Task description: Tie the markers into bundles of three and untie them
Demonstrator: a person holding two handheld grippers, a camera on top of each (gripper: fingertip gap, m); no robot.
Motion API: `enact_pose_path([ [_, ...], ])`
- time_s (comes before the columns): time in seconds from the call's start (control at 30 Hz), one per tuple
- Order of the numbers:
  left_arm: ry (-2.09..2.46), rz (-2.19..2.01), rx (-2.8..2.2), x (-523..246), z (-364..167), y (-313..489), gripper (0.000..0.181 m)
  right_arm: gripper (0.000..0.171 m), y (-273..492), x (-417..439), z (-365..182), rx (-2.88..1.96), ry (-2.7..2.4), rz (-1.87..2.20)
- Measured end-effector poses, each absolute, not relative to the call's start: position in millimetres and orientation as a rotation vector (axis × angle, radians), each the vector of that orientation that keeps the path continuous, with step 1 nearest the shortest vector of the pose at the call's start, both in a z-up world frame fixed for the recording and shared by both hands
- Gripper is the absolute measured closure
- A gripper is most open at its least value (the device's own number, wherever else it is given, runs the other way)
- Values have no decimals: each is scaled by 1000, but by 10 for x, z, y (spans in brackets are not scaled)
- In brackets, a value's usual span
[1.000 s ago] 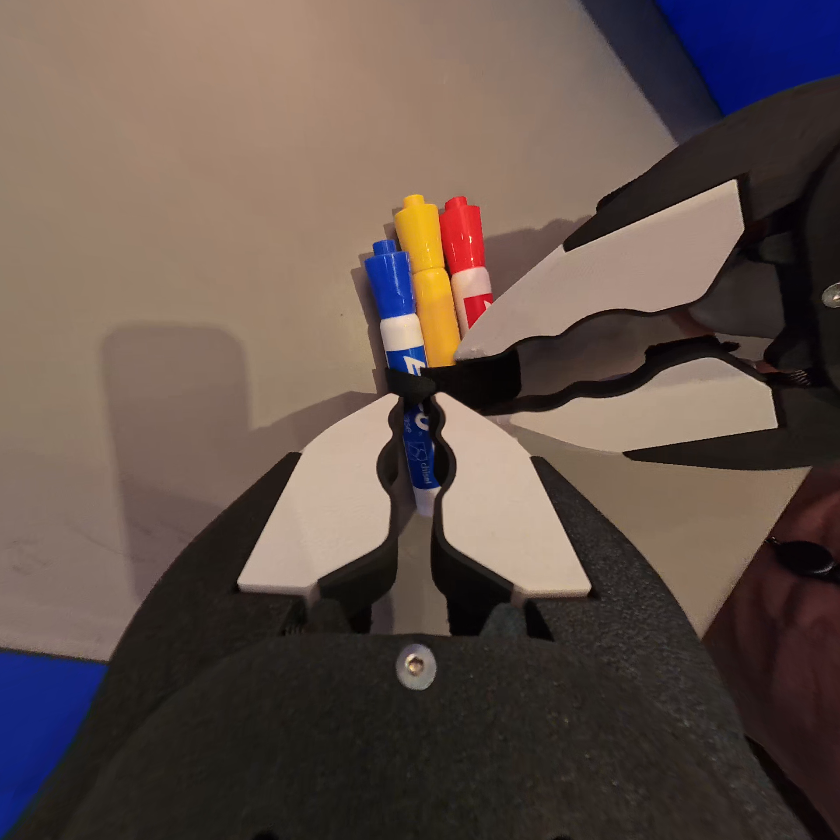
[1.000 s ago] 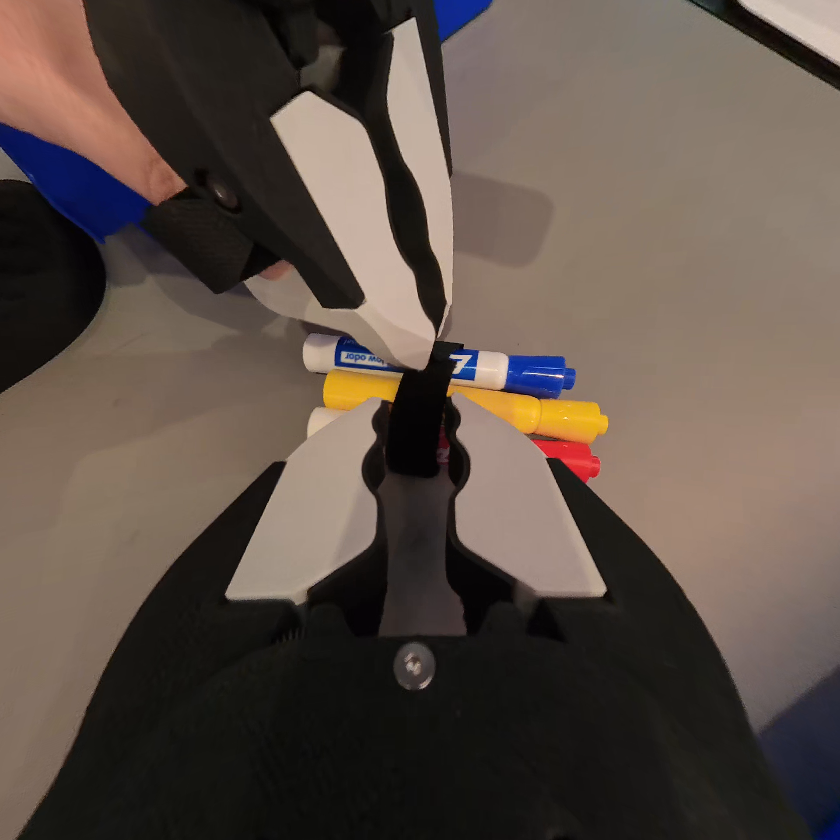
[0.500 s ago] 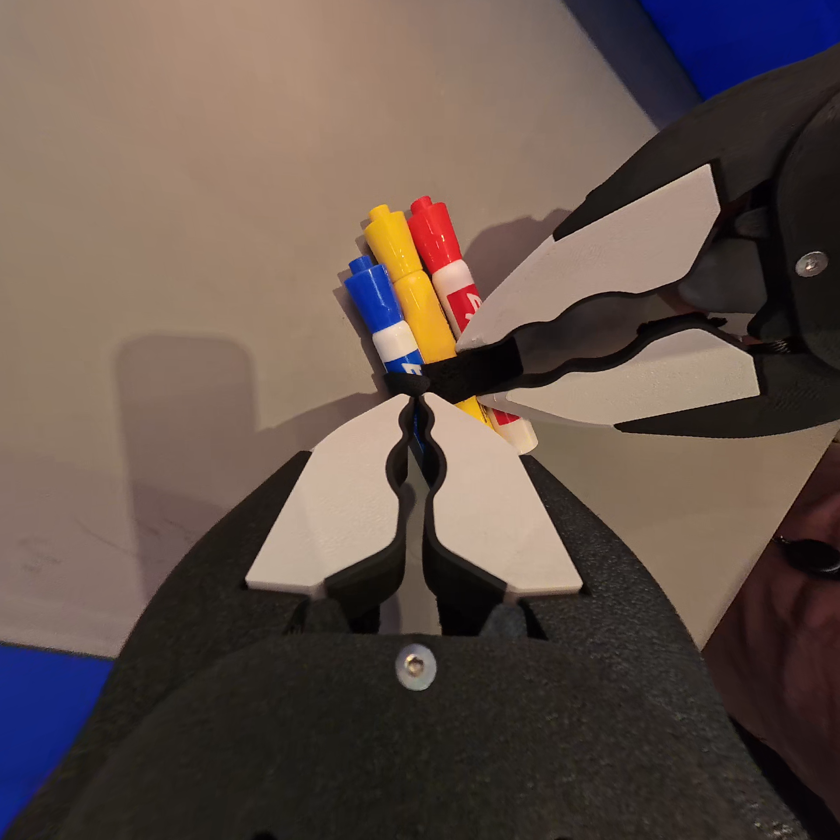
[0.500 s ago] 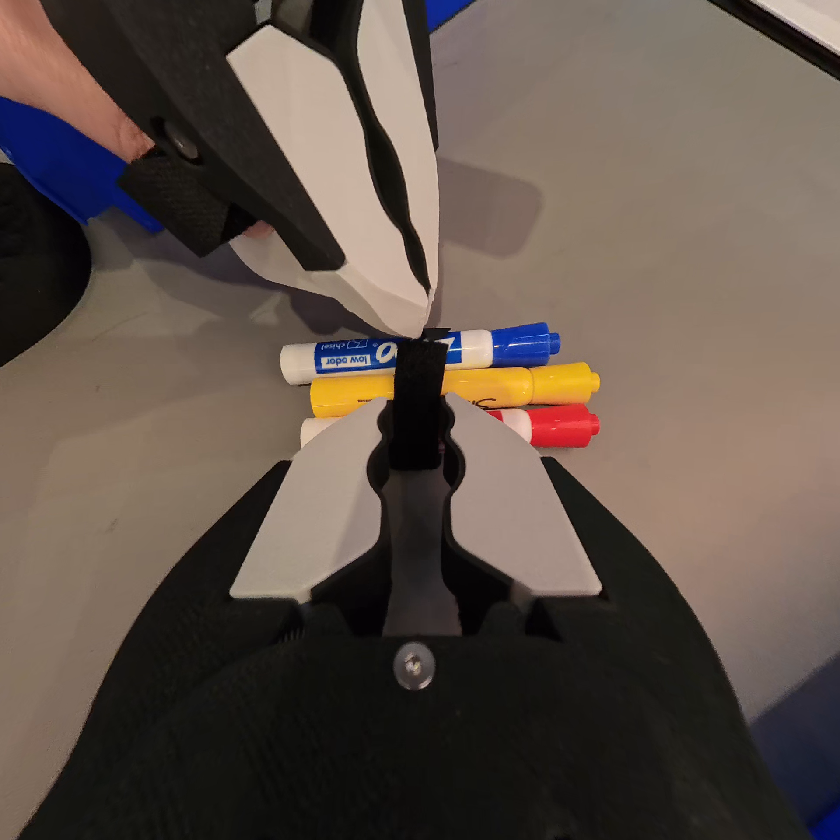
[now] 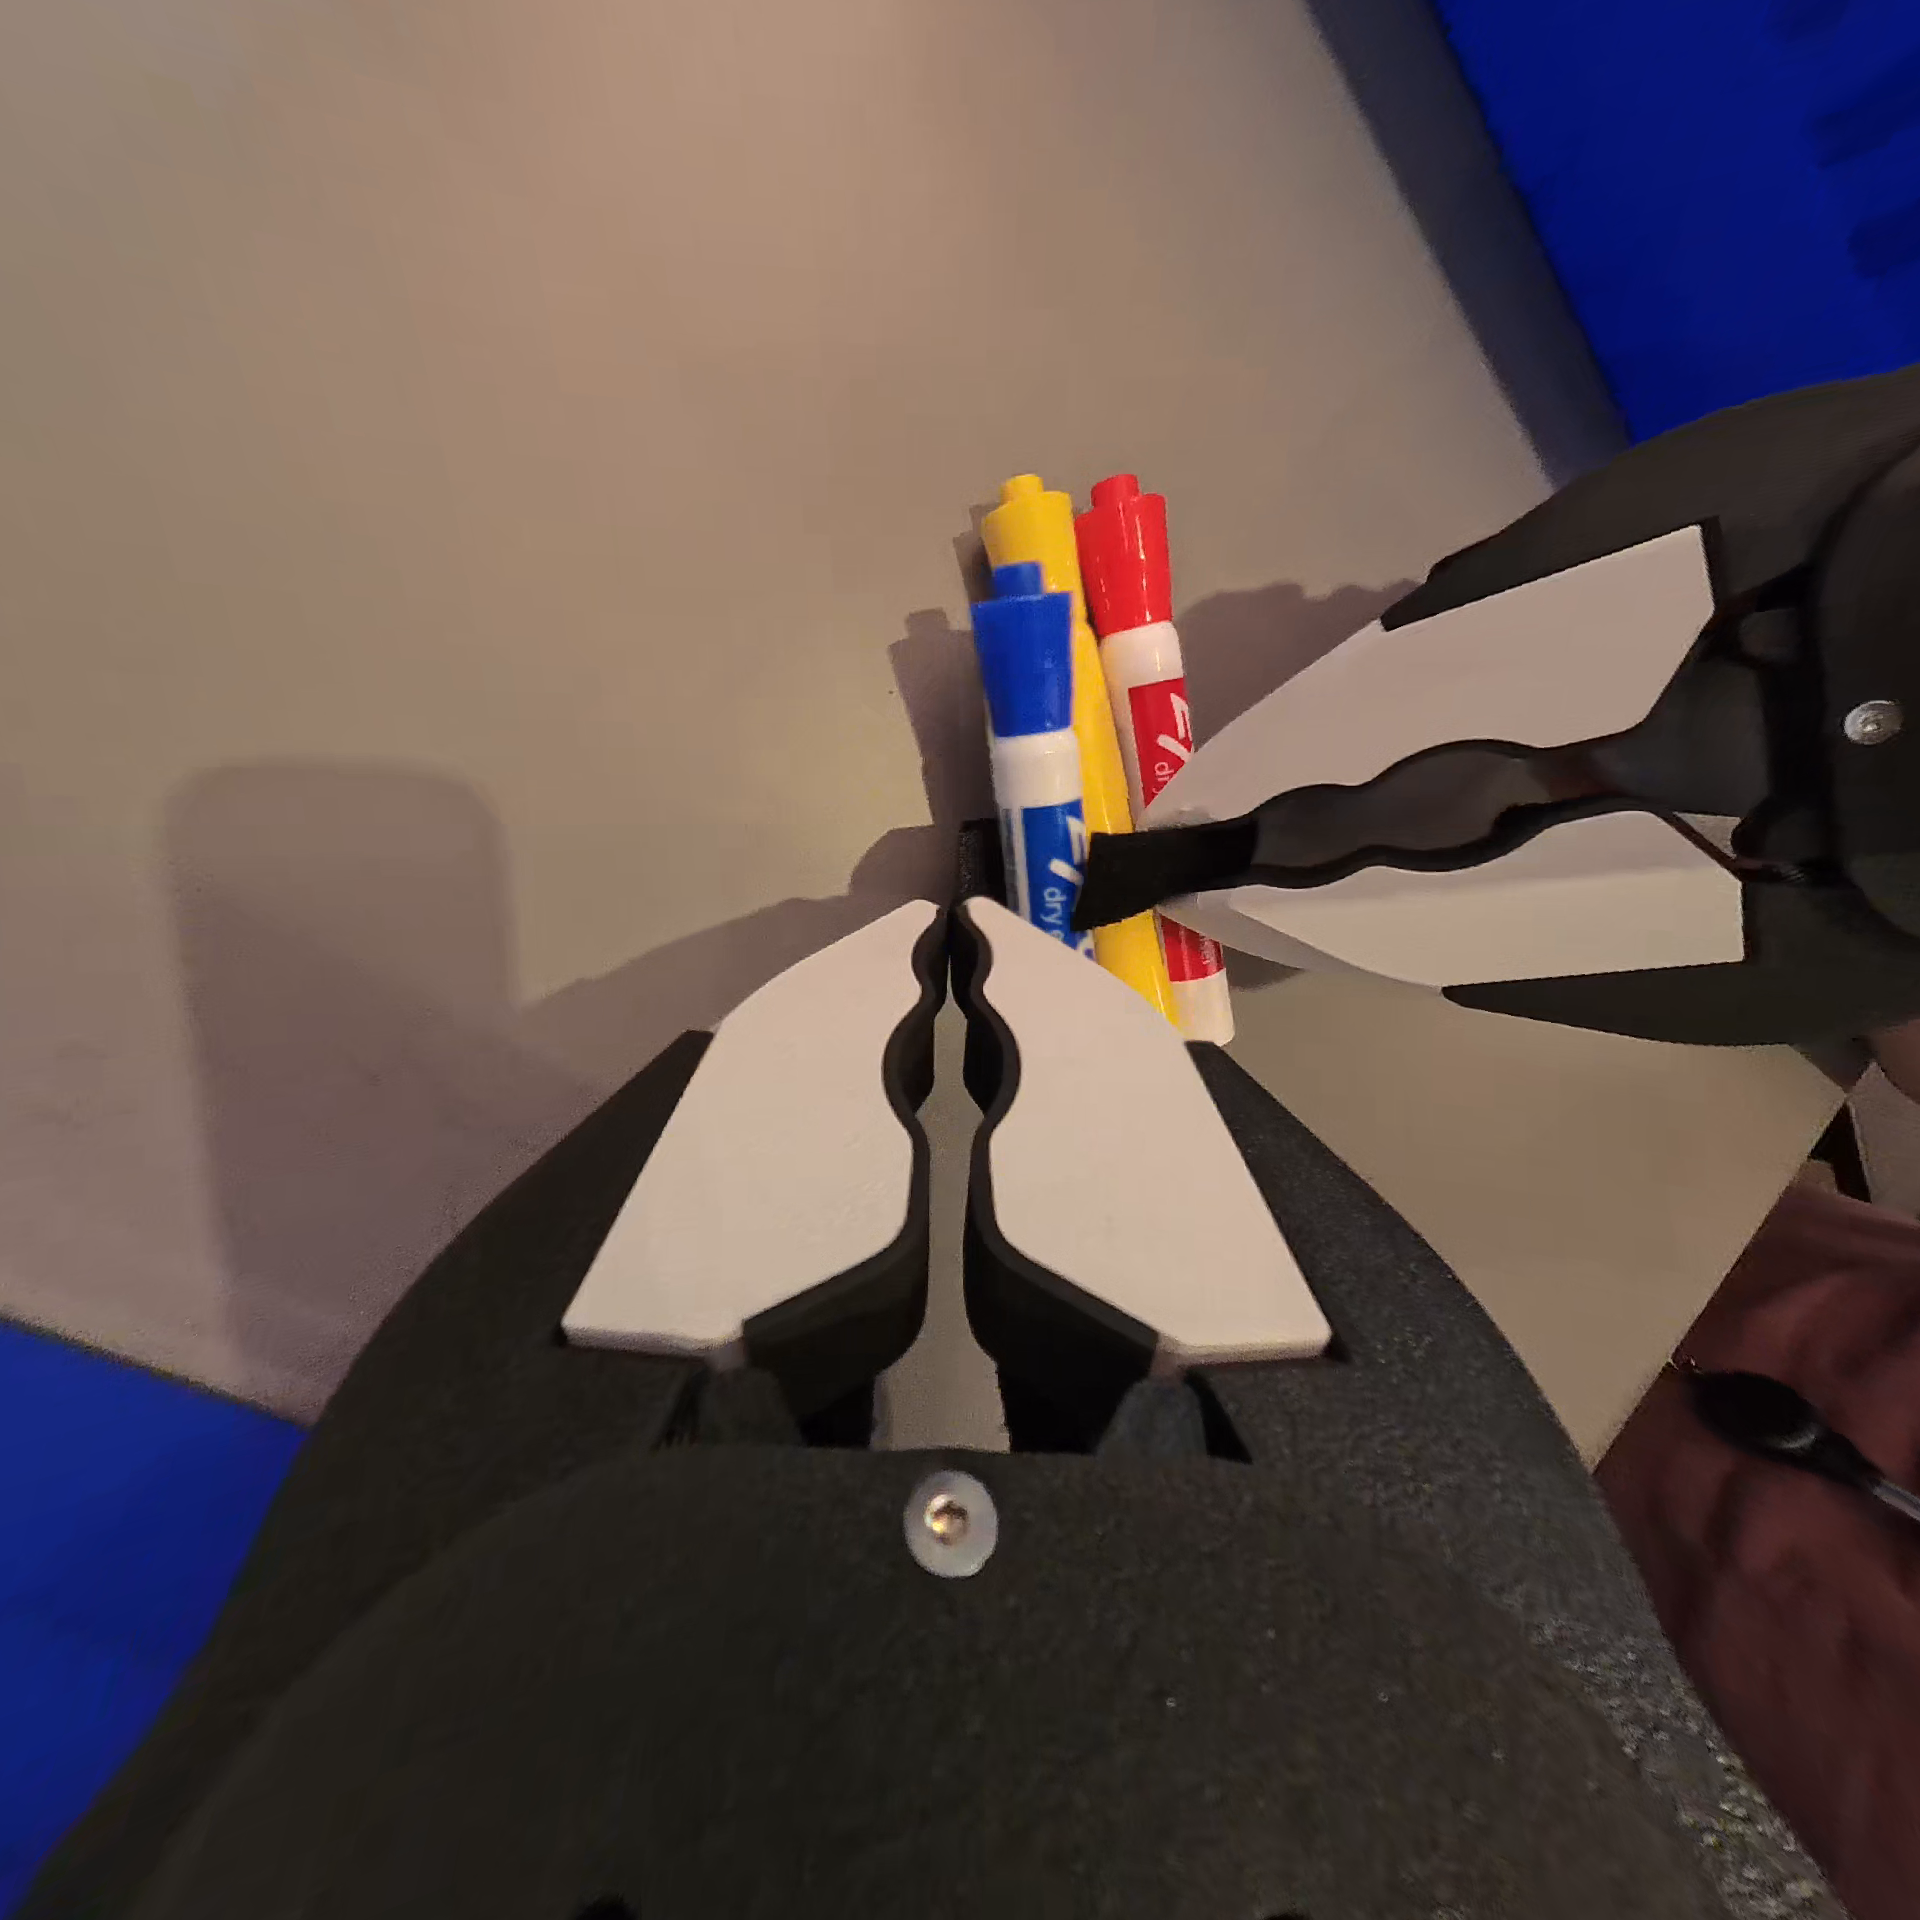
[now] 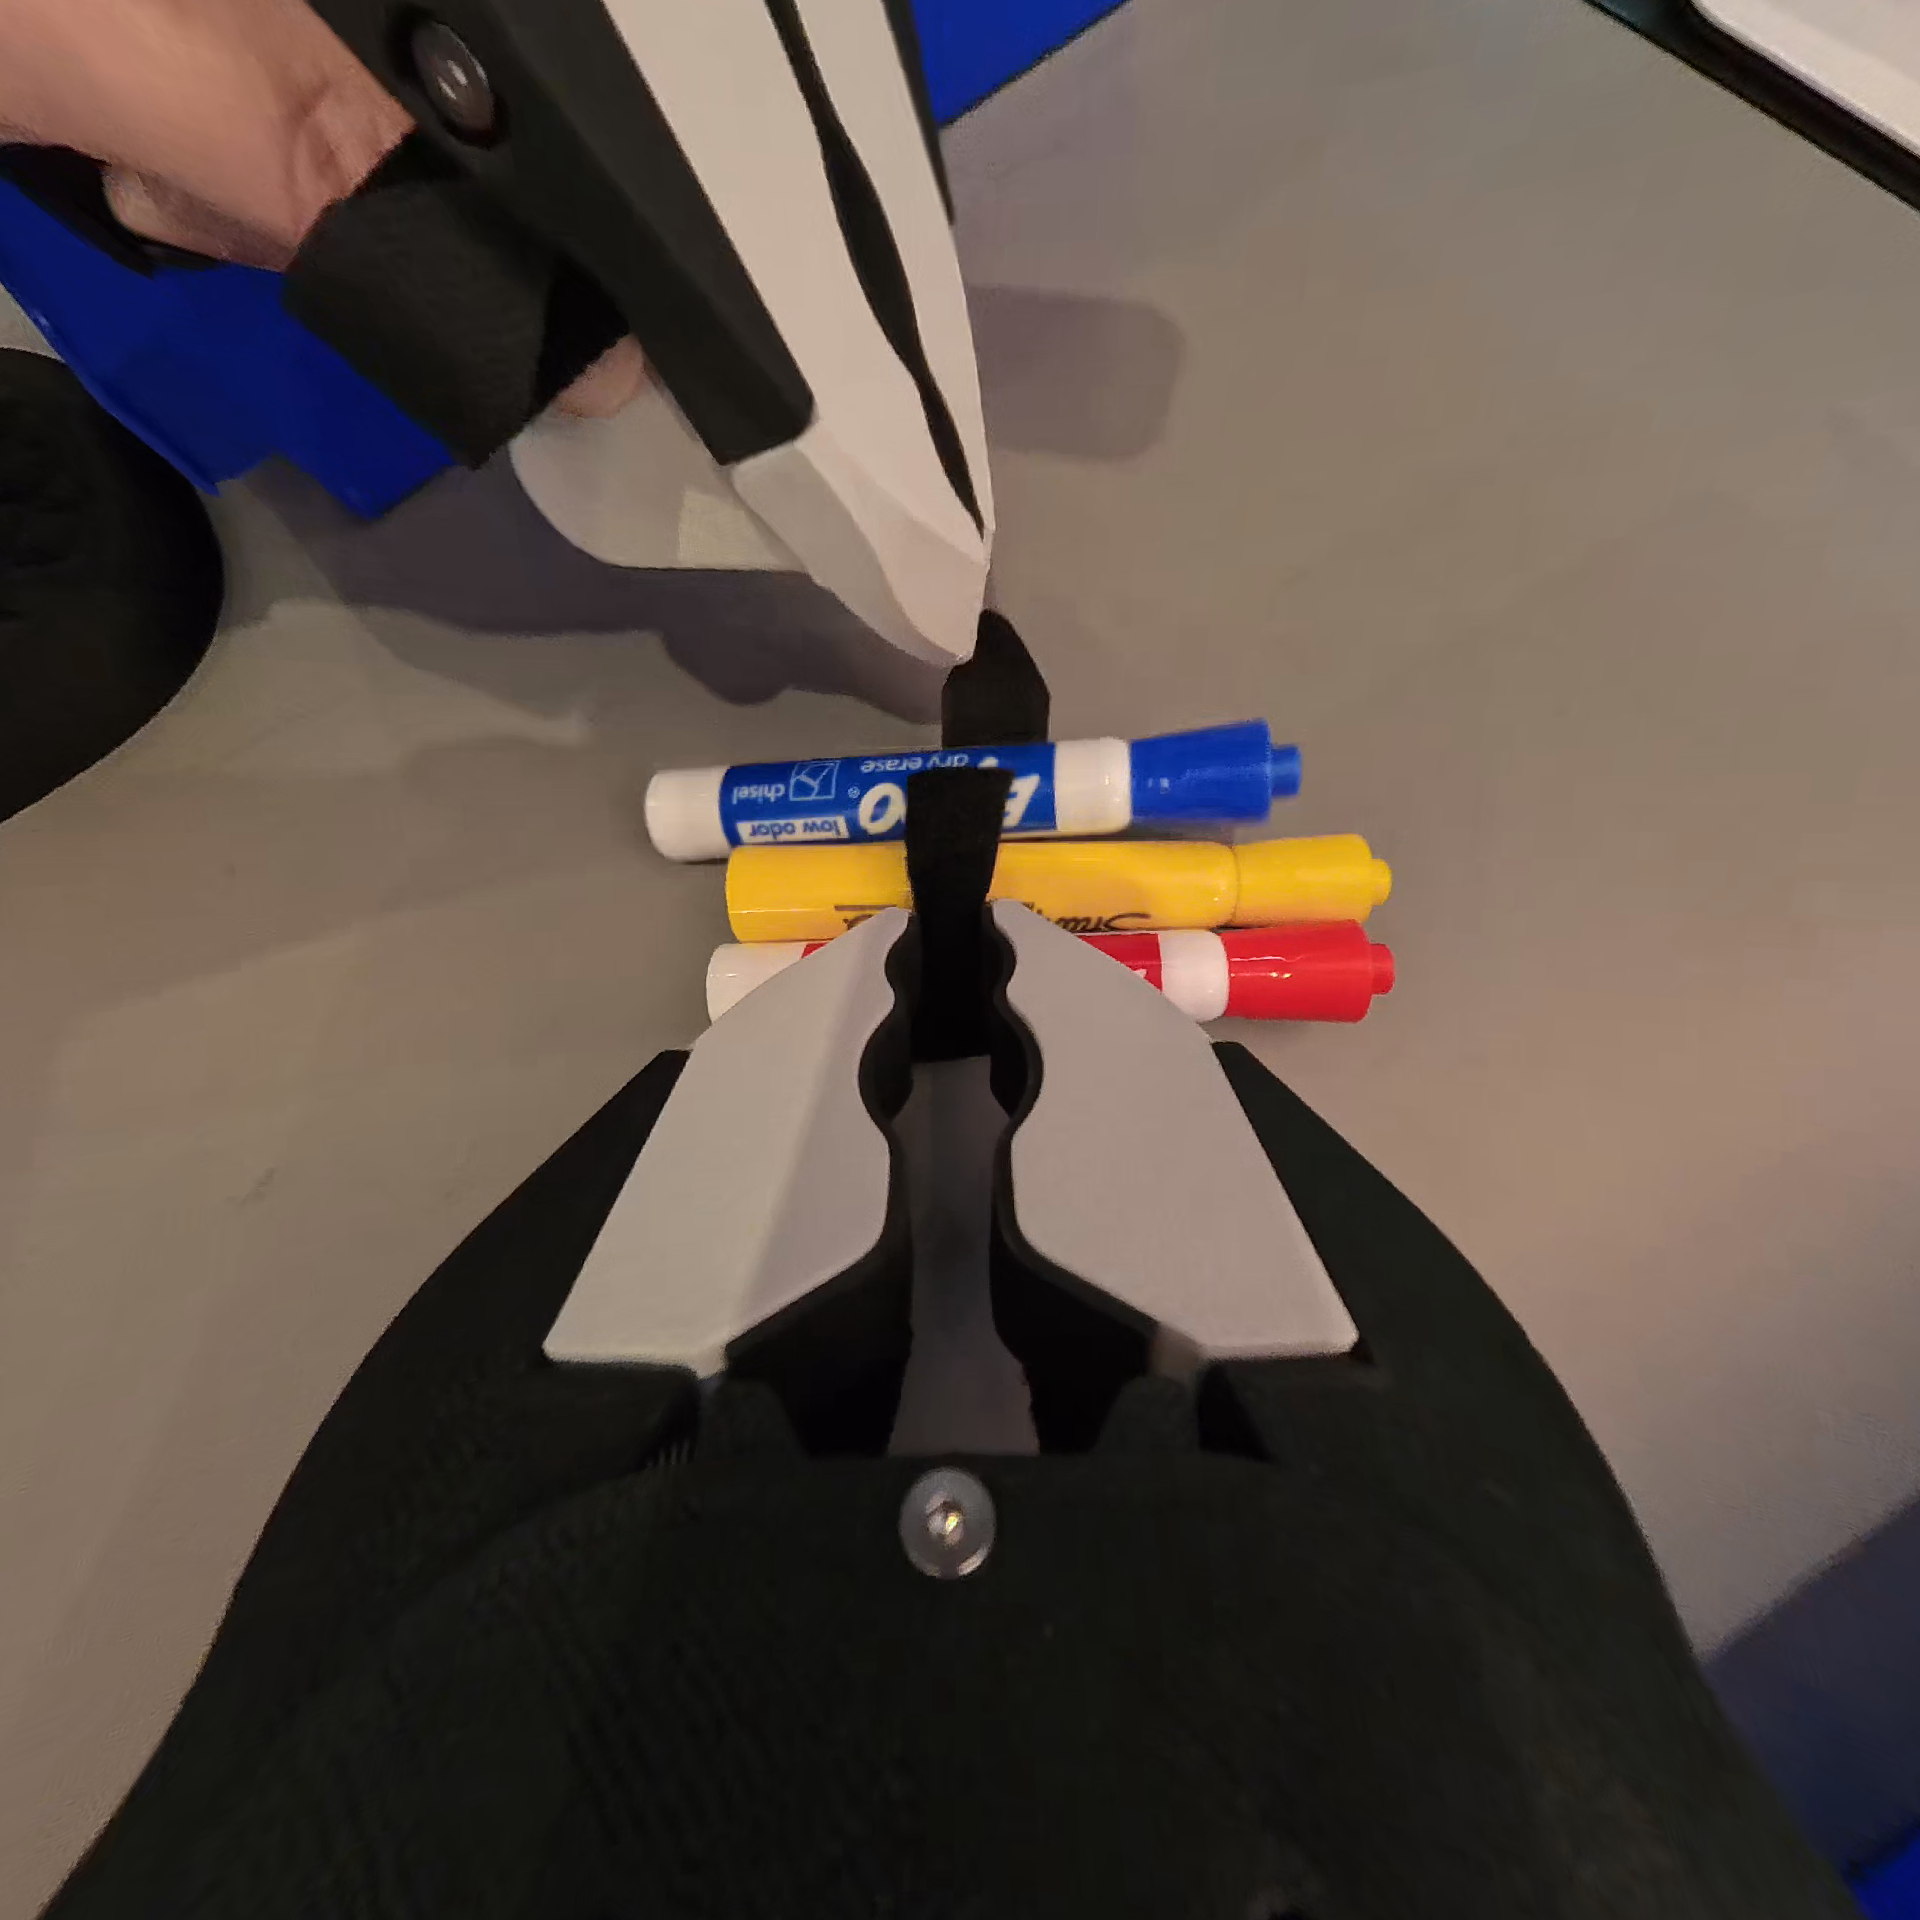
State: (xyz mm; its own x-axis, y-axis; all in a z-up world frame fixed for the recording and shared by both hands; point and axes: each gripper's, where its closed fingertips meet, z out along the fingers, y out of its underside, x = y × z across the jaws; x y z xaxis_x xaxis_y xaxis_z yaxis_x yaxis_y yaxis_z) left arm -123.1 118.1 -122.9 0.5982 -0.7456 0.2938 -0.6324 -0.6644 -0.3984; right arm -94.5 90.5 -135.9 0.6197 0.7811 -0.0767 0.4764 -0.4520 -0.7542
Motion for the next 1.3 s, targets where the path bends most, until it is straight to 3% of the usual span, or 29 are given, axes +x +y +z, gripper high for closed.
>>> enact_pose_path([
  [0.37, 1107, -358, -2652, -1315, -1310, 1165, 181, 152, 819, -758, -1295, -2131, -902, 599],
  [0.57, 1042, -582, -2559, -1221, -1030, 844, 160, 143, 760, -562, -1074, -2061, -818, 591],
  [0.8, 1136, -417, -2555, -1334, -1353, 634, 148, 142, 697, -496, -873, -1979, -753, 646],
  [0.9, 1179, -354, -2585, -1355, -1522, 612, 148, 142, 652, -518, -834, -1949, -763, 658],
  [0.97, 1192, -284, -2550, -1386, -1536, 672, 162, 142, 618, -527, -793, -1924, -764, 663],
  [1.13, 1187, -217, -2557, -1471, -1519, 670, 163, 141, 518, -502, -725, -1911, -760, 674],
  [1.3, 1020, -340, -2394, -1446, -1045, 716, 163, 140, 414, -531, -601, -1898, -695, 787],
])
